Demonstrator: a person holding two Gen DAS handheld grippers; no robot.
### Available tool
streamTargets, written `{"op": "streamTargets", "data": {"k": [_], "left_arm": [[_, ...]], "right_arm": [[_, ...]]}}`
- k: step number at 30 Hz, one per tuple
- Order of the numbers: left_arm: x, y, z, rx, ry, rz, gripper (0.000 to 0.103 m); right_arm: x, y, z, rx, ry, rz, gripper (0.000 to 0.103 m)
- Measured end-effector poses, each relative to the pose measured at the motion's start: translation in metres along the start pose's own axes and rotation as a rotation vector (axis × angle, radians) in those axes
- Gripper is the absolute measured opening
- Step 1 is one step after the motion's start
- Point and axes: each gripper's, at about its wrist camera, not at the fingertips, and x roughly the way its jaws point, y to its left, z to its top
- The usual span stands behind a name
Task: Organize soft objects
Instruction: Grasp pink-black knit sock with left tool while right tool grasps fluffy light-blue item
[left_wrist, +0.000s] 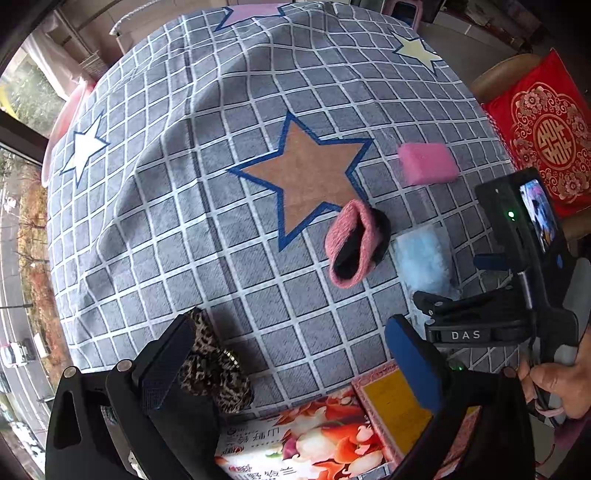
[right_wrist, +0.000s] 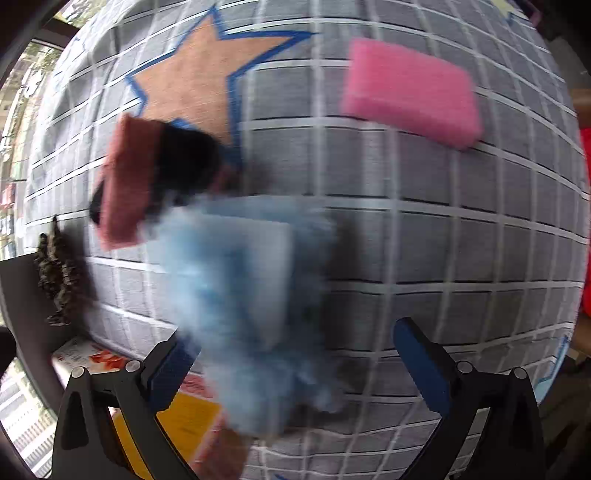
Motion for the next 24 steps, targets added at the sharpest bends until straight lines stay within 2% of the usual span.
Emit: {"op": "streamTargets", "data": {"k": [6,9,12,14,19,22,24], "left_arm": [[0.027,-0.028,0.032,0.054,0.011,-0.040,0.102],[0.046,-0.039,0.044,0.066,0.024,-0.046,0.102],[0.067,-0.044,0.051,0.068,0.057,-0.037,0.102],[0.078,-0.047,0.053,0.071,0.073,-0.026,0.102],[0.100,-0.047,0.055,0.060,0.131,-0.017,0.099],[0.111,-0.044,0.055,0.041,0.165,-0.005,0.091],[0.112,-0.046,0.055,0.044,0.162,-0.011,0.089]], "right_arm": [[-0.007,-0.070,-0.020,0.142,-0.022,-0.070,0.103],[-0.014,-0.091,-0.030,0.186,-0.055,-0.005,0.103],[-0.019,-0.090,-0.034,0.153,-0.090,0.048,0.103],[-0.016,-0.085,-0.031,0.123,-0.088,0.052,0.103],[-0.008,-0.072,-0.023,0.063,-0.100,-0.039,0.103],[-0.003,-0.062,-0.024,0.024,-0.081,-0.095,0.103],[-0.001,-0.056,-0.025,0.027,-0.073,-0.092,0.103]]}}
